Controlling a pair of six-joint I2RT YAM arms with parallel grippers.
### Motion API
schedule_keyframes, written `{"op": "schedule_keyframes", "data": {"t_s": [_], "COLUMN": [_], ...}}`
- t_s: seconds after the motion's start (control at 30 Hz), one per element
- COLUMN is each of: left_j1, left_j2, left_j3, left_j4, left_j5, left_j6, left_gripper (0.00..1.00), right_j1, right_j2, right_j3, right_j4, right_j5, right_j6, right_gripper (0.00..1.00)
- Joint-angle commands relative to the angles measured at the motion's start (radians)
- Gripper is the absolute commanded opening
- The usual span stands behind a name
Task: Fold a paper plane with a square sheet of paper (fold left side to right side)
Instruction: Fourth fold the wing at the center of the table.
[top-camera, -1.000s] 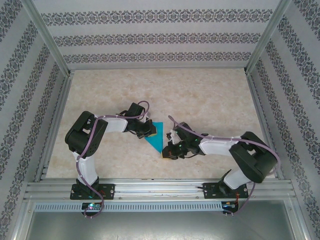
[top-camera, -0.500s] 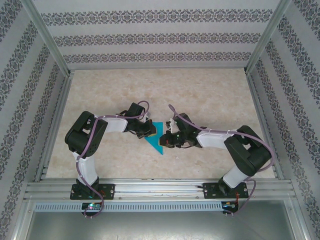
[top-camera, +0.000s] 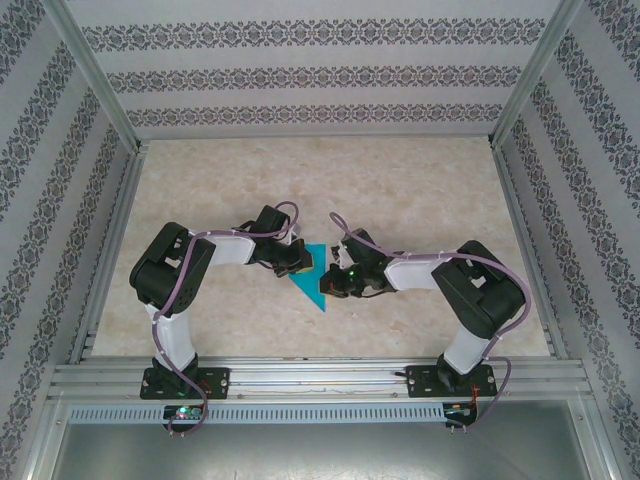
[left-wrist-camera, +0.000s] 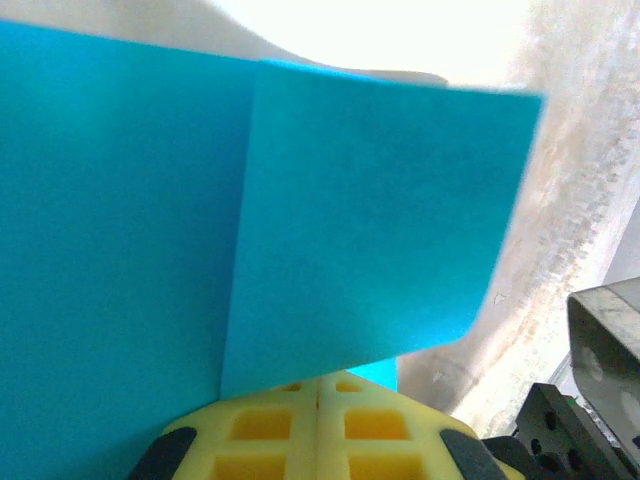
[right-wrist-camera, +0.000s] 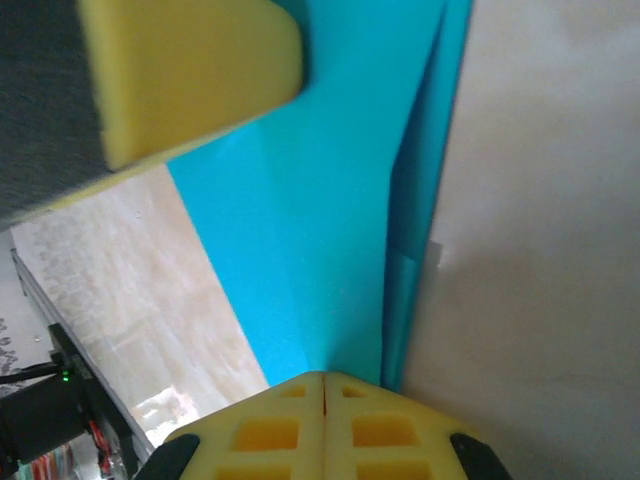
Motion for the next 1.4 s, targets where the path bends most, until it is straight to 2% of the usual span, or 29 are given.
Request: {"op": "schedule_keyframes", "data": {"t_s": [0.0,0.37,0.53,0.73,1.07,1.37], "left_j1": [-0.002,-0.001,-0.004,-0.033,-0.081,-0.08], "left_j2": [0.023,-0.072,-0.143,-0.196,-0.134,-0.079], "left_j3": [-0.019,-0.045,-0.084,-0.145,-0.127,-0.101], "left_j4": [-0.116,-0.022,0.043,0.11,0.174,0.133], "left_j5": [-0.104,-0.081,-0.065,-0.038,-0.007,-0.065], "left_j6": [0.007,-0.018,-0.037,-0.087,-0.115,-0.063], "left_gripper": [0.0,0.1,0.09,0.06,0.05,0.04], "right_j1": [0.025,0.053,0.063,0.075,0.089,0.095], "right_j2": [0.025,0.044,0.05,0.072,0.091,0.096], "right_j3": [0.027,0.065,0.09,0.12,0.146,0.163], "right_j4": [-0.091,-0.325,-0.417,-0.463,-0.498,-0.548], "right_j5": [0.053,0.192,0.271,0.311,0.322,0.344], "right_j6": [-0.041,-0.083,-0.108,-0.122,-0.14,-0.157], "right_gripper": [0.0,0.0,0.0,0.0,0.0,0.0]}}
